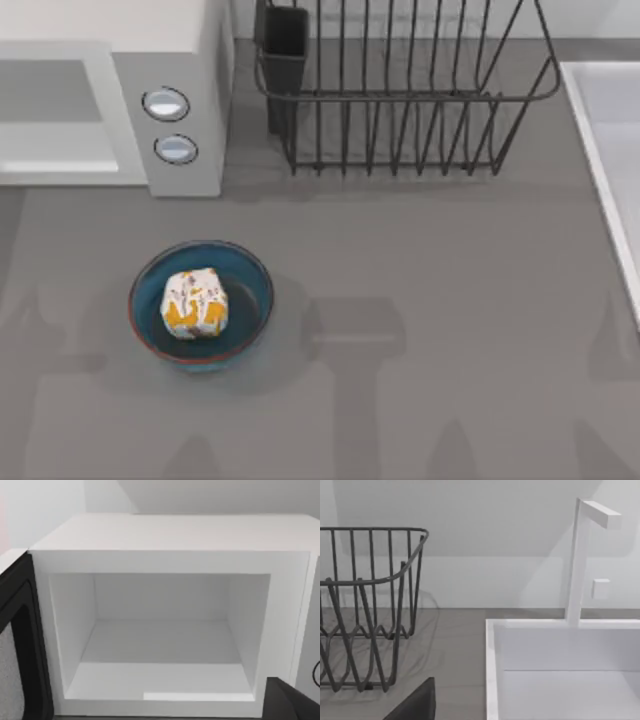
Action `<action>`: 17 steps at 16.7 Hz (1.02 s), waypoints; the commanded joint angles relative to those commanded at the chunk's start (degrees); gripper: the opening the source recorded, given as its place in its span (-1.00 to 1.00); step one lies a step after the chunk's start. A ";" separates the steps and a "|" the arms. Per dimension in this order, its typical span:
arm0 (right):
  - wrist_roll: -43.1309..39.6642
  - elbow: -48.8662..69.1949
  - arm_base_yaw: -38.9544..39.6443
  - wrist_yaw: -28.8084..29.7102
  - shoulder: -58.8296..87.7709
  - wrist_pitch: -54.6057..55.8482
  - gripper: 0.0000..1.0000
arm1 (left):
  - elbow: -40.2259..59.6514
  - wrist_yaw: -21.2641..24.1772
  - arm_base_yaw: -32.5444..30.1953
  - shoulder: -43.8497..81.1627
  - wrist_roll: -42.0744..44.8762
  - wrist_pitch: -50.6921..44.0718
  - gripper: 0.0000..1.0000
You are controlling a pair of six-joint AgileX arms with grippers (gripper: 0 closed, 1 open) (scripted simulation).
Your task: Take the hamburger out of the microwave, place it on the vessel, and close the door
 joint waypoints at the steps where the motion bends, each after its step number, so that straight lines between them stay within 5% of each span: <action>1: 0.00 0.00 0.00 0.00 0.00 0.00 1.00 | -0.19 -0.18 -0.20 -0.24 0.04 0.07 -1.00; 5: 0.00 0.00 0.00 0.00 0.00 0.00 1.00 | 0.87 -3.79 -3.80 1.54 0.08 0.80 -1.00; 12: 0.00 0.00 0.00 0.00 0.00 0.00 1.00 | 3.19 -20.52 -20.55 6.83 0.19 3.78 -1.00; 17: 0.00 0.00 0.00 0.00 0.00 0.00 1.00 | 3.30 -22.31 -22.34 7.34 0.20 4.18 -1.00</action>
